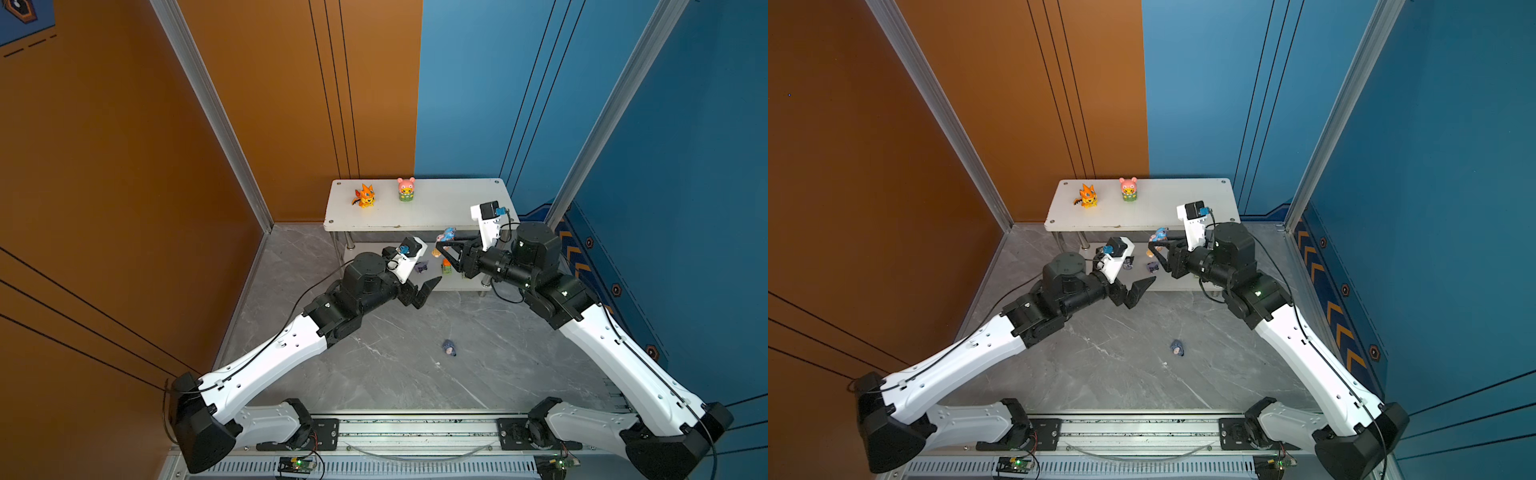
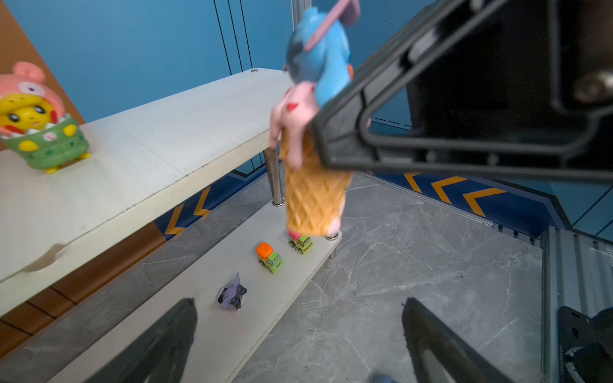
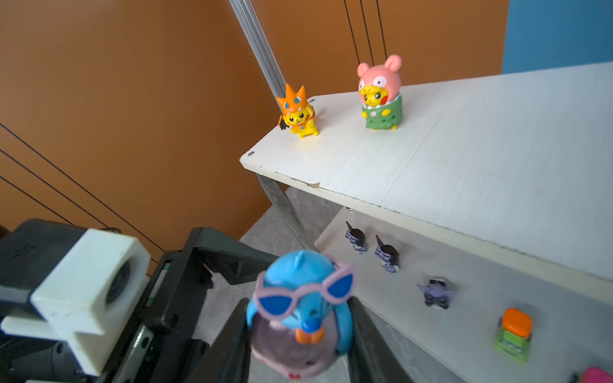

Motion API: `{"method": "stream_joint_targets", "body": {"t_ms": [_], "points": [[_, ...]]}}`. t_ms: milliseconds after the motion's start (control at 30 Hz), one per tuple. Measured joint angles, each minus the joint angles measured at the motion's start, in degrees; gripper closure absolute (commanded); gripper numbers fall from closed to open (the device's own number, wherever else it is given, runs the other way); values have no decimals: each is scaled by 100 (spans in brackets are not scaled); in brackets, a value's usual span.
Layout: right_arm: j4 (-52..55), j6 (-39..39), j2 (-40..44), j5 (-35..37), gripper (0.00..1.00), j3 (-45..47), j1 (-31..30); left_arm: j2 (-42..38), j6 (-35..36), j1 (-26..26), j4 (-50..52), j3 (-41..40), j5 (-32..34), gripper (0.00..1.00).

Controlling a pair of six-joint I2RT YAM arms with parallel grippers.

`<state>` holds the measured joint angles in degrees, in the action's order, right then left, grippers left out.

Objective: Organize plastic toys on shelves
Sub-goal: Rotate the plastic toy, then place the plastic toy on the shelf.

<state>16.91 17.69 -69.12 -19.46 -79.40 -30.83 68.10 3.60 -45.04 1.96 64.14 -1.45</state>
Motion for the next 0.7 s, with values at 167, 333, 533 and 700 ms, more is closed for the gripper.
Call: {"method": "stream_joint_targets", "body": {"t_ms": [167, 333, 533, 700], "points": [[678, -741, -758, 785, 73, -1285, -4, -560, -7, 302, 61, -308, -2, 2], [1158, -1346, -1775, 1432, 73, -2315, 15, -813, -24, 385, 105, -531, -4, 2], [1746, -1928, -2850, 1974, 73, -3711, 28, -835, -46, 452, 214, -761, -35, 2], [2249, -2347, -3488, 2326, 73, -5062, 39, -831, -63, 538, 210, -793, -133, 2]]}}
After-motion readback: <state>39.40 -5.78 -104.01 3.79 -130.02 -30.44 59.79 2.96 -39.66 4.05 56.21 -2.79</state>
